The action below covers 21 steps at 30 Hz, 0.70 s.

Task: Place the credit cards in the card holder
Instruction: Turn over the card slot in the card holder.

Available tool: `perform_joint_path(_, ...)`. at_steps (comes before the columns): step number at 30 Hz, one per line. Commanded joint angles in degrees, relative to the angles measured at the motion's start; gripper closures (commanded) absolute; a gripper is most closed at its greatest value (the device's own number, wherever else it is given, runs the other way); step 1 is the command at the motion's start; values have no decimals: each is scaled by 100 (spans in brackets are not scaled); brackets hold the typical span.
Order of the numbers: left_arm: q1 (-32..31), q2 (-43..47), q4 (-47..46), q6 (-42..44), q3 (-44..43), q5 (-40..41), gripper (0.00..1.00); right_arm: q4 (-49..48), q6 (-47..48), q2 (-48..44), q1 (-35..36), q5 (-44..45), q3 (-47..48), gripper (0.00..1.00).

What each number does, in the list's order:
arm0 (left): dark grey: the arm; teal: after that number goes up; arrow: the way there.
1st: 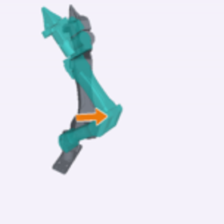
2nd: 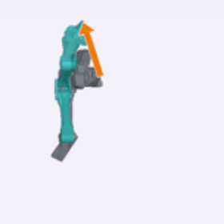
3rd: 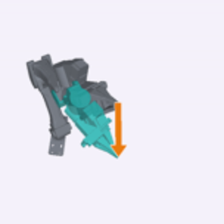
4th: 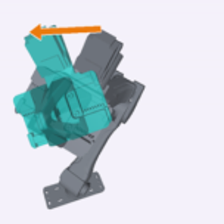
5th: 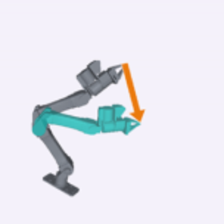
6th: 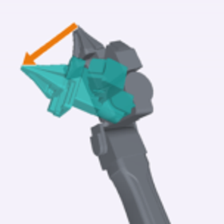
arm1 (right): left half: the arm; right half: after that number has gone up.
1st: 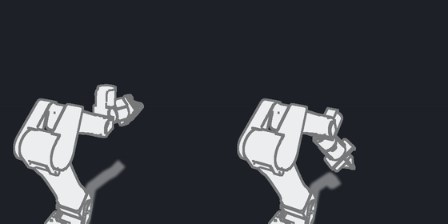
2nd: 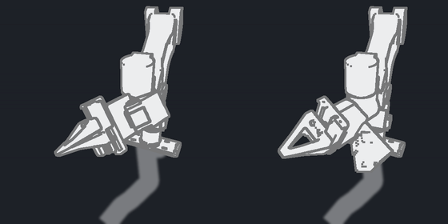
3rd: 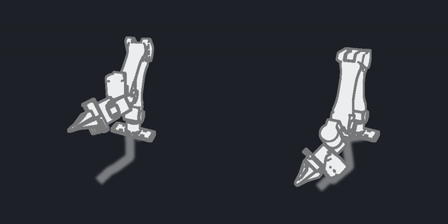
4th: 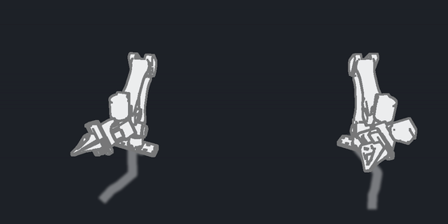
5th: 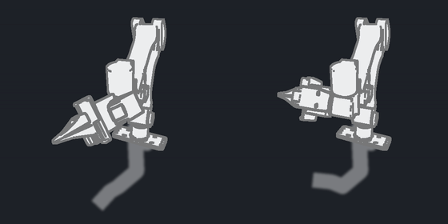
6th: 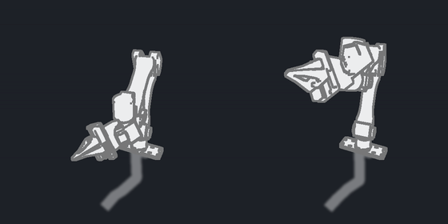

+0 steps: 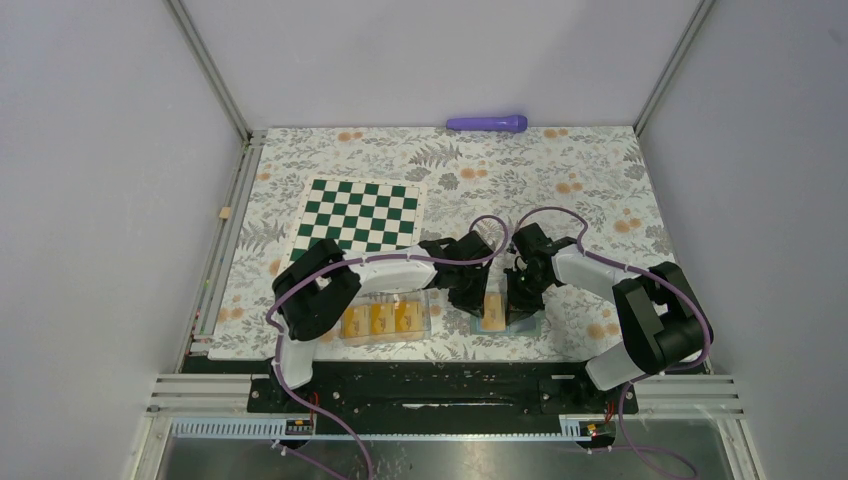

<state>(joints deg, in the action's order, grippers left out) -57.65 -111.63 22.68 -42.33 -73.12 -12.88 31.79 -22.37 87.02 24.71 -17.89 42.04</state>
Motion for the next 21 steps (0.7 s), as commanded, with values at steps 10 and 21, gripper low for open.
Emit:
perform_joint_path(10,-312,-112,686,381,-892,526,67,-109,6,157,52,-182,26,100)
perform_joint_path(21,-486,-321,1492,733,-1481,1137,65,-100,2,149,56,-226,30,100)
